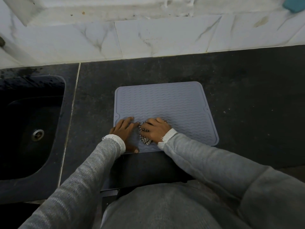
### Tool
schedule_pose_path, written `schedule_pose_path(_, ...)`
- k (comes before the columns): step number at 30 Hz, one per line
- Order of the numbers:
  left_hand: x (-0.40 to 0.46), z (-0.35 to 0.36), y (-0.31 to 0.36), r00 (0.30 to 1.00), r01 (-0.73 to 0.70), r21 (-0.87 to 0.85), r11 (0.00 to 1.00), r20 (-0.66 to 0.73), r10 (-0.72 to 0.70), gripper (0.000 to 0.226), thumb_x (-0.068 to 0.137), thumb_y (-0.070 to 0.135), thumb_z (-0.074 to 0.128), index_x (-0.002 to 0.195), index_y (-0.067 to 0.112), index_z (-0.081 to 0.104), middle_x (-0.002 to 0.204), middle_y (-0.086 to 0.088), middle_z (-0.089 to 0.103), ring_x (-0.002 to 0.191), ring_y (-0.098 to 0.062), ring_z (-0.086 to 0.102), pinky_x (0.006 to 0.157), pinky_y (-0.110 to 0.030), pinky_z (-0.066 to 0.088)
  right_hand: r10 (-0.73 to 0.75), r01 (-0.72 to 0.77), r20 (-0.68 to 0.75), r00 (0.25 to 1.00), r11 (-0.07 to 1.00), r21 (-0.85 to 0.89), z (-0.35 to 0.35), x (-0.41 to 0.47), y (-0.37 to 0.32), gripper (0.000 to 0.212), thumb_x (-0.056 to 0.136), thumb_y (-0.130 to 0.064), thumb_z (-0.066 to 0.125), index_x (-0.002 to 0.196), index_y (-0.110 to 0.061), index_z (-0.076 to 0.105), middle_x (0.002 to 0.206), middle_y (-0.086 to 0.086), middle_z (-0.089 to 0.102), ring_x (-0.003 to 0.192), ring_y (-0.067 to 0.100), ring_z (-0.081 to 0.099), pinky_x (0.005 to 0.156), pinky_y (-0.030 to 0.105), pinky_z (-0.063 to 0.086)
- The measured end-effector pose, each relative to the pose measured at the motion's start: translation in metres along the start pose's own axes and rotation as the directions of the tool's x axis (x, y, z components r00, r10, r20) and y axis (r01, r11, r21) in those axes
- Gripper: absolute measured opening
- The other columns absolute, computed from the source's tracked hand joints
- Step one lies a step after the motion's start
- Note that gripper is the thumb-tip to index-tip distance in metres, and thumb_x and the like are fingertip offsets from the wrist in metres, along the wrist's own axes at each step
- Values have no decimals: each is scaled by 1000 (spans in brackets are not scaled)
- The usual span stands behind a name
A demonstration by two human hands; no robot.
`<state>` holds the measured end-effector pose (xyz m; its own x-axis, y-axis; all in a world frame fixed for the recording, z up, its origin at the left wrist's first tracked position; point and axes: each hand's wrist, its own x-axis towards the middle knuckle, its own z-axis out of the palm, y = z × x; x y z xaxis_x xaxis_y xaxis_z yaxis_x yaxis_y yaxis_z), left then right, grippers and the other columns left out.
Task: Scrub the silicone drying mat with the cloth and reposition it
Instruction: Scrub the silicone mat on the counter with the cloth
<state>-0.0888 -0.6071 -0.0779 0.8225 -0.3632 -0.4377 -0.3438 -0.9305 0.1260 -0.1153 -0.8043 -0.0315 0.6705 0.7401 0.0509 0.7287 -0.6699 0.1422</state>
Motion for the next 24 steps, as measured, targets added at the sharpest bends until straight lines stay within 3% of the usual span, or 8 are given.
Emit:
schedule_pose_path(4, -2, 2, -4, 1000, -29, -38, 999, -1, 29, 120, 48, 63, 77, 143, 42, 8, 152, 14, -5, 140, -20, 0, 109, -53, 21, -26, 26, 7, 1000, 1000, 10, 5, -20, 16, 29, 78, -23, 48, 80, -31, 76, 86, -11, 73, 74, 15, 69, 60, 20, 49)
schedule_pose_path(7, -3, 1, -6, 999, -49, -51, 997, -5, 49, 118, 49, 62, 77, 144, 41, 10, 153, 12, -4, 141, -21, 1, 109, -54, 21, -50, 50, 19, 999, 998, -37, 5, -45, 36, 17, 69, -23, 69, 83, -29, 76, 88, -9, 73, 75, 16, 69, 60, 22, 49)
schedule_pose_path(11, -5, 1, -3, 999, -44, -69, 997, -24, 42, 116, 48, 61, 76, 142, 43, 11, 152, 14, -3, 140, -18, 1, 109, -51, 20, -15, 16, 53, 998, 1000, -13, 1, -40, 36, 35, 49, -24, 87, 82, -29, 76, 88, -9, 73, 78, 17, 68, 61, 23, 50)
schedule_pose_path(14, -5, 1, -1, 999, -22, -52, 998, -32, 20, 117, 46, 61, 76, 140, 42, 11, 151, 15, -2, 139, -17, 2, 109, -50, 21, -37, 37, 3, 999, 999, -17, -1, -9, 14, 30, 56, -31, 84, 85, -32, 74, 92, -10, 72, 82, 17, 68, 64, 24, 50)
schedule_pose_path(19, -4, 1, 0, 1000, -20, -35, 999, -24, 20, 120, 45, 64, 75, 141, 39, 9, 151, 15, -4, 140, -20, 2, 109, -51, 21, -68, 70, 54, 996, 997, -39, 6, 11, -10, 14, 66, -34, 76, 80, -34, 75, 87, -14, 72, 78, 12, 67, 63, 23, 49)
schedule_pose_path(22, -6, 2, -5, 999, -52, -57, 997, -12, 51, 119, 50, 64, 75, 143, 41, 6, 152, 14, -5, 141, -20, 0, 109, -52, 20, -62, 65, 61, 996, 996, -65, 10, -20, 16, 23, 78, -27, 54, 82, -30, 76, 89, -10, 73, 75, 15, 69, 66, 28, 37)
schedule_pose_path(24, -7, 1, -6, 997, -79, -64, 995, -10, 78, 117, 52, 65, 74, 144, 40, 6, 153, 12, -6, 141, -21, 0, 109, -53, 20, -24, 28, 38, 999, 993, -117, 11, -40, 31, 18, 74, -24, 61, 83, -28, 76, 90, -8, 73, 76, 17, 69, 67, 30, 31)
